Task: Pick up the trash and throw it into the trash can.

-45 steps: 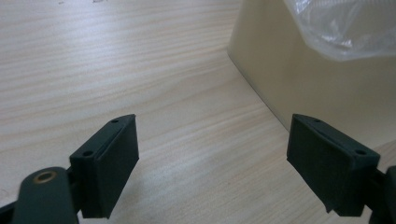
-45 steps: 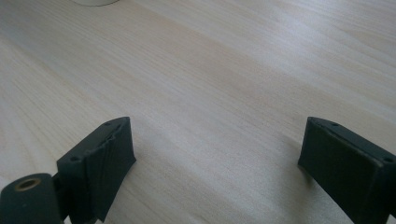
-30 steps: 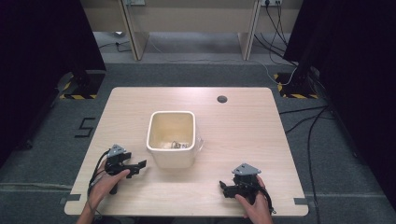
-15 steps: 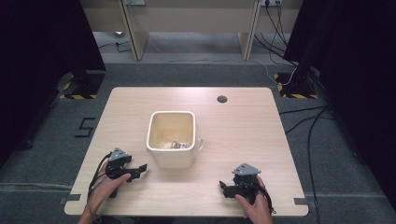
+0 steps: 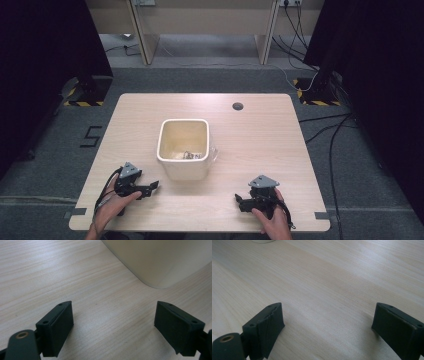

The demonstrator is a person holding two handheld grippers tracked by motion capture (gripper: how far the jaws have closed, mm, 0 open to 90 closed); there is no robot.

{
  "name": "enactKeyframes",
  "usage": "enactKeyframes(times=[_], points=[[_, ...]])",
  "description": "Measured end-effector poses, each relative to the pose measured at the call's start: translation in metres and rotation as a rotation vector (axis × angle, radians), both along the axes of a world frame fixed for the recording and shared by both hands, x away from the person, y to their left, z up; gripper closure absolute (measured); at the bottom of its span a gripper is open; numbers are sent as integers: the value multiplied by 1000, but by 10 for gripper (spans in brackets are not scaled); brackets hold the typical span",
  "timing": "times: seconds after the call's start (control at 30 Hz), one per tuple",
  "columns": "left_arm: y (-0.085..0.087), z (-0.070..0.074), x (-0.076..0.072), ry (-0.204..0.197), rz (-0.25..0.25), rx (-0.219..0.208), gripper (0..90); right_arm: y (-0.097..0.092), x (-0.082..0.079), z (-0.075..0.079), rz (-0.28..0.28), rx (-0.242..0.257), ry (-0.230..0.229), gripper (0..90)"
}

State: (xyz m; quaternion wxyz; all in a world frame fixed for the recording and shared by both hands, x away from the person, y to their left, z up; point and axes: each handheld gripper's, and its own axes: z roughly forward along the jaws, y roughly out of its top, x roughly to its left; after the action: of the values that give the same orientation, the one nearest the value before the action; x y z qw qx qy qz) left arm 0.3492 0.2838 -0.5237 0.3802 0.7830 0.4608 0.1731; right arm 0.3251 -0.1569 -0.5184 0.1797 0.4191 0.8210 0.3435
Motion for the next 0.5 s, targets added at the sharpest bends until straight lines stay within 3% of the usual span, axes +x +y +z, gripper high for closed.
enactKeyframes(times=[0.23,0.3,0.5], points=[[-3,0,-5,-6,-7,28,147,0,0,0,0,1,0,101],[-6,0,-7,-10,-9,61,147,0,0,0,0,1,0,101],[-7,0,-9,-11,-7,60,144,0,0,0,0,2,0,101]])
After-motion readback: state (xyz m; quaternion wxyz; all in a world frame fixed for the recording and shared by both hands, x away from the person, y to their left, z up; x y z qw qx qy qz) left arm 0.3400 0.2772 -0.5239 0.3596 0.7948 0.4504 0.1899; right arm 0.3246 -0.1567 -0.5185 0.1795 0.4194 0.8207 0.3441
